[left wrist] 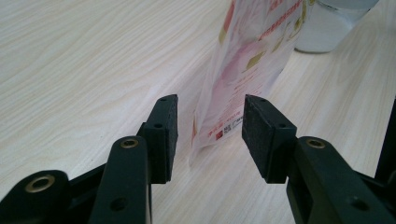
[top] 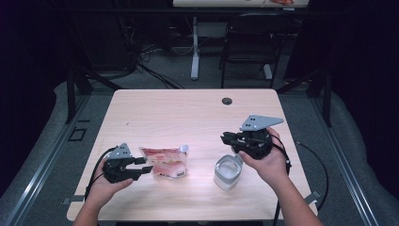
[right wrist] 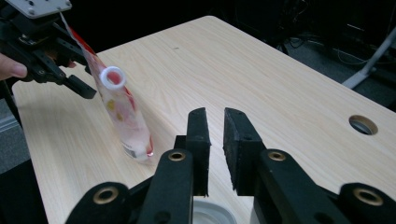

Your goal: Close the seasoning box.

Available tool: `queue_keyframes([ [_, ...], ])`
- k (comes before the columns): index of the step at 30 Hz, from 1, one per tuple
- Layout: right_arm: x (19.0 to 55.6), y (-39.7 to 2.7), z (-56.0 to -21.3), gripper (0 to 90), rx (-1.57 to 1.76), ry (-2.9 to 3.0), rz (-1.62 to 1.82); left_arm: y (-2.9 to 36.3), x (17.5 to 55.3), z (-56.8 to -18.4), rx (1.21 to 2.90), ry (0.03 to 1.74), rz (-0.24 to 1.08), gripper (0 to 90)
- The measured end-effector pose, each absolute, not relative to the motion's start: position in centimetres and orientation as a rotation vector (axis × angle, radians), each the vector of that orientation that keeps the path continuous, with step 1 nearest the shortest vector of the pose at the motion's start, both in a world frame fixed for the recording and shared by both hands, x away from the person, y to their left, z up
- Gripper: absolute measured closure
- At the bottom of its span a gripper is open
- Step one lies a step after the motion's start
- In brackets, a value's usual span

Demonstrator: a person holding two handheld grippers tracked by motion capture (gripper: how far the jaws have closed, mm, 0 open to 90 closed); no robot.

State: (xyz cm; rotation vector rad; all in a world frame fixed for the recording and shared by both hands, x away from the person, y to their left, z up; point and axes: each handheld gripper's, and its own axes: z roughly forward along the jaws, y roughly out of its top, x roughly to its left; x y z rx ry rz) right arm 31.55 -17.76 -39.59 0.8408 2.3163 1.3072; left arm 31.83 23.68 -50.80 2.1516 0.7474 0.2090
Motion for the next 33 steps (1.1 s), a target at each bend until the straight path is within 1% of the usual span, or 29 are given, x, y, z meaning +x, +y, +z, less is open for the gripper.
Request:
queue_keyframes([
  [13, 31.8, -21.0, -40.8, 89.8, 0.949, 2.262, 1.249, 23.8, 31.8, -50.9, 2.155, 0.758, 0.225, 56.1],
  [25, 32.1, -23.9, -42.5, 90.0, 1.073, 2.188, 1.218, 24.0, 31.8, -50.9, 2.156, 0.762, 0.224, 56.1],
  [33, 32.3, -24.9, -43.6, 90.0, 1.132, 2.184, 1.203, 24.1, 31.8, -50.9, 2.150, 0.766, 0.224, 56.1],
])
